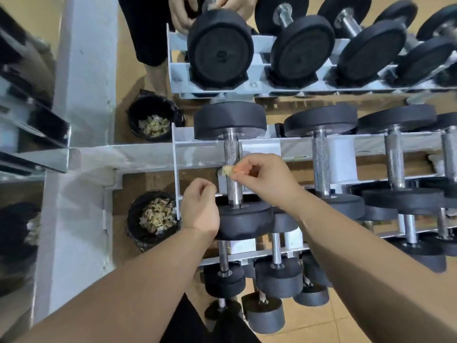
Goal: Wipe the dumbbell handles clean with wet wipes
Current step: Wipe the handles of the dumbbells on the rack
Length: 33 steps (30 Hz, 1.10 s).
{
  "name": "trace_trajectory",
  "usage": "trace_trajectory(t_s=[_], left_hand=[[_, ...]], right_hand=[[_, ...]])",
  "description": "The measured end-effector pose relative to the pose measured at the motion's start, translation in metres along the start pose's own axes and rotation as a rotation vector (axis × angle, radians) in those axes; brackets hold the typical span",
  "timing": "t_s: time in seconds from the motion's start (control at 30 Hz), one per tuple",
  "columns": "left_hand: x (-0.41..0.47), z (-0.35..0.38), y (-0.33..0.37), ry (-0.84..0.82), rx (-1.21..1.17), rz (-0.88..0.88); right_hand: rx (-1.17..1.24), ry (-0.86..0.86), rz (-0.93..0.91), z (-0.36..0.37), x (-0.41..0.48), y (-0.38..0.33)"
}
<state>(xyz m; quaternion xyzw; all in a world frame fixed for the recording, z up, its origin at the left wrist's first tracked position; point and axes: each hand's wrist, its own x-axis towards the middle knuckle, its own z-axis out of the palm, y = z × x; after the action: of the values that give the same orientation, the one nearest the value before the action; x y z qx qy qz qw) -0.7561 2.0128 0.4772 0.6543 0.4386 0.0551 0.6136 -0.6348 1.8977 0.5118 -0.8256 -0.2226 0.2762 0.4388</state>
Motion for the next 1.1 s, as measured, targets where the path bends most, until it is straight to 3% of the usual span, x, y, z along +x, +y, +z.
trace_trajectory(t_s=[0.13,0.23,0.43,0.5,0.63,0.7,1.1], left_hand=[[0.002,-0.001,0.001,-0.007,0.011,-0.017],[0.003,0.000,0.000,0.009,0.026,-0.029],[0.004,0.001,0.000,0.012,0.002,-0.034],[0.004,0.001,0.000,0.009,-0.014,-0.037],[0.003,0.001,0.001,0.014,-0.045,-0.027],[0.003,0.001,0.001,0.014,-0.042,-0.025],[0.004,0.000,0.001,-0.009,-0.053,-0.022]], right_hand=[[-0.016,0.178,-0.029,0.012,0.020,-0.005],[-0.015,0.204,-0.033,0.012,0.023,-0.006],[-0.037,-0.194,0.090,-0.005,-0.006,0.001],[-0.061,-0.134,0.068,-0.002,-0.001,-0.001],[0.009,0.214,0.032,0.011,0.027,-0.014],[-0.030,0.295,0.023,0.017,0.027,-0.014],[-0.333,0.224,-0.304,0.023,0.024,-0.009]])
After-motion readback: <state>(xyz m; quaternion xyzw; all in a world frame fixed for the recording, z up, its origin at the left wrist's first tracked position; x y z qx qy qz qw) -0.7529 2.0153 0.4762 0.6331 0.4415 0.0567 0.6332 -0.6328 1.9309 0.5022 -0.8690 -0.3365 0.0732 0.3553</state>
